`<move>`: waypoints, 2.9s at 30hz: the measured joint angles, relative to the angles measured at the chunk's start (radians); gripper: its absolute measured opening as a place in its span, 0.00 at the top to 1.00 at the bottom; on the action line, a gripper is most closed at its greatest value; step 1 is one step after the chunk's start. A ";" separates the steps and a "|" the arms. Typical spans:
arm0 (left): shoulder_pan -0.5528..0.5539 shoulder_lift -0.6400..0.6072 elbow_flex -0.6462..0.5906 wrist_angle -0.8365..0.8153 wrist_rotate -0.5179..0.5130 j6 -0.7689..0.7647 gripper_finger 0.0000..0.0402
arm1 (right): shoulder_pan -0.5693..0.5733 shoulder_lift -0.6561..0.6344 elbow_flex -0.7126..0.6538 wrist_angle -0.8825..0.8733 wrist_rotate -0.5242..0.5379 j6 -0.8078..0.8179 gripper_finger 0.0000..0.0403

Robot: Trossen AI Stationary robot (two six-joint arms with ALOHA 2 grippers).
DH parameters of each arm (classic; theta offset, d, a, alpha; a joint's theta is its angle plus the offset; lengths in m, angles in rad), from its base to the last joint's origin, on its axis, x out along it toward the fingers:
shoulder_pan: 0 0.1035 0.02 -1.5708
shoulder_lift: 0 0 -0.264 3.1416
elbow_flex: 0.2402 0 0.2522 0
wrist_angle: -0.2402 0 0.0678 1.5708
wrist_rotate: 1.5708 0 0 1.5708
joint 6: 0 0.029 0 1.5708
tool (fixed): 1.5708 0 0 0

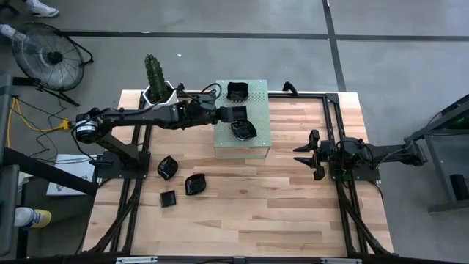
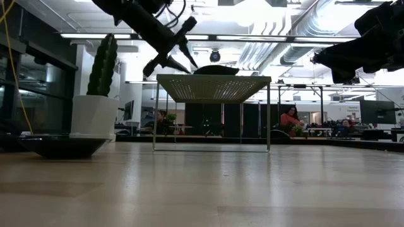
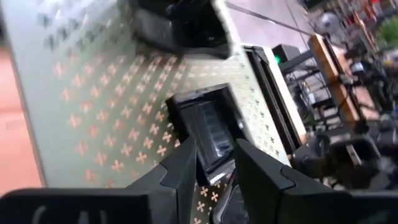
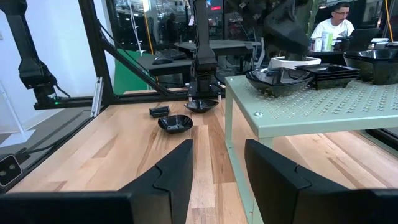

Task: Pick & Place Mini shaped plates
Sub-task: Stack the black square plate on top of the black square plate on the shelf

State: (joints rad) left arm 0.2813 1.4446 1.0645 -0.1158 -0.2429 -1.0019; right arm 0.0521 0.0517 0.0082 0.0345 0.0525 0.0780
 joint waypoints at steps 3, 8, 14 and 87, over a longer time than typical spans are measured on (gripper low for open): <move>0.000 -0.030 0.000 -0.004 0.000 0.115 0.73 | 0.000 0.000 0.000 0.000 0.000 0.000 0.65; -0.001 -0.115 0.000 -0.083 0.002 0.293 0.73 | 0.000 0.000 0.000 0.000 0.000 0.000 0.65; -0.042 -0.232 0.000 -0.295 0.000 0.478 0.73 | 0.000 0.000 0.000 0.000 0.000 0.000 0.65; -0.926 -0.130 -0.340 -0.550 0.359 -0.049 0.73 | 0.000 0.000 0.000 0.000 0.000 0.000 0.65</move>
State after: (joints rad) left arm -0.6445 1.3143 0.7243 -0.6658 0.1166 -1.0504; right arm 0.0525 0.0521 0.0084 0.0344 0.0525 0.0779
